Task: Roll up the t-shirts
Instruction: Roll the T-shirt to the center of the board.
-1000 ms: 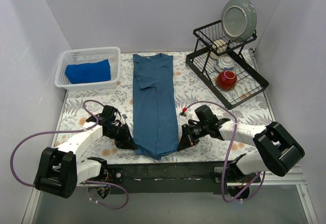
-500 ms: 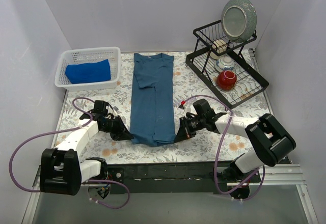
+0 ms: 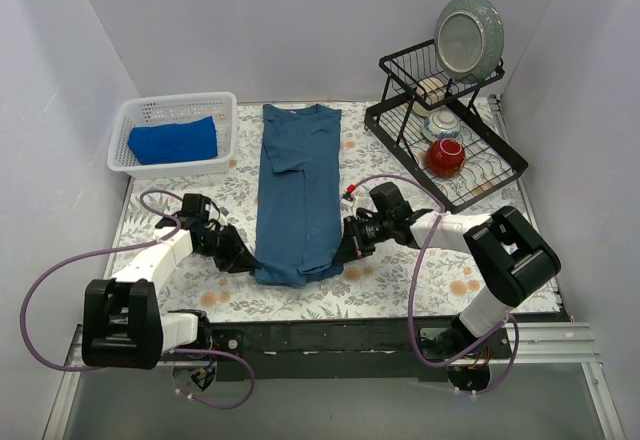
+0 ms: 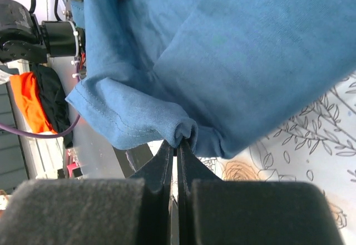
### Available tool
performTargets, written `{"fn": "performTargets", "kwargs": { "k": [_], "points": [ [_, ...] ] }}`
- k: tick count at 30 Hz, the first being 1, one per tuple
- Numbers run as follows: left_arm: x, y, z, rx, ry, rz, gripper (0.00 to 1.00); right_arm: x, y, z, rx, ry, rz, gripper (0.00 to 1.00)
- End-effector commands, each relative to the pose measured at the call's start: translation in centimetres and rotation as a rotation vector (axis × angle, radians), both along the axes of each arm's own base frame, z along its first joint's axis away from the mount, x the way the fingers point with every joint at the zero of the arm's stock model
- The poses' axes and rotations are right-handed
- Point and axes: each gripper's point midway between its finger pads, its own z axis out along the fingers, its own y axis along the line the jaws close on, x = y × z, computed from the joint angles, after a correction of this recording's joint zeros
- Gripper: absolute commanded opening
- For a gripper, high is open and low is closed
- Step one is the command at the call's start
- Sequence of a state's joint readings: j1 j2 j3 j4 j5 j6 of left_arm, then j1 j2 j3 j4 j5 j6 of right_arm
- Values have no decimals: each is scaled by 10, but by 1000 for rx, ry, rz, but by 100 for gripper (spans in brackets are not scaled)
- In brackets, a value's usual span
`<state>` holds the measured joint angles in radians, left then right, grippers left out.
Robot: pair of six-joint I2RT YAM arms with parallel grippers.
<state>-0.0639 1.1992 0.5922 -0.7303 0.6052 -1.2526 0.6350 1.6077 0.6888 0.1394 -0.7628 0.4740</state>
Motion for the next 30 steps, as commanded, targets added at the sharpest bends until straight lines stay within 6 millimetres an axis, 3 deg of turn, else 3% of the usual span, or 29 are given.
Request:
{"fn": "performTargets", "kwargs": {
  "k": [1, 10, 15, 22, 25, 28, 30],
  "points": [
    [19, -1, 2, -31, 4, 16, 11, 18, 12, 10, 32, -36, -12, 1],
    [47, 9, 5, -15, -5, 62, 0, 37, 15, 7, 11, -40, -42, 1],
    [65, 8, 15, -25, -33, 69, 0, 46, 6, 1, -26, -25, -72, 1],
    [74, 20, 11, 7, -16, 102, 0, 51, 6, 4, -22, -25, -81, 1],
    [70, 19, 9, -5, -6, 94, 8, 49, 9, 4, -13, -14, -78, 1],
    [71, 15, 13, -32, -32, 86, 27, 47, 10, 2, -20, -9, -78, 4],
    [75, 14, 18, -44, -63, 78, 41, 48, 7, 1, -44, -17, -88, 22]
  ]
}}
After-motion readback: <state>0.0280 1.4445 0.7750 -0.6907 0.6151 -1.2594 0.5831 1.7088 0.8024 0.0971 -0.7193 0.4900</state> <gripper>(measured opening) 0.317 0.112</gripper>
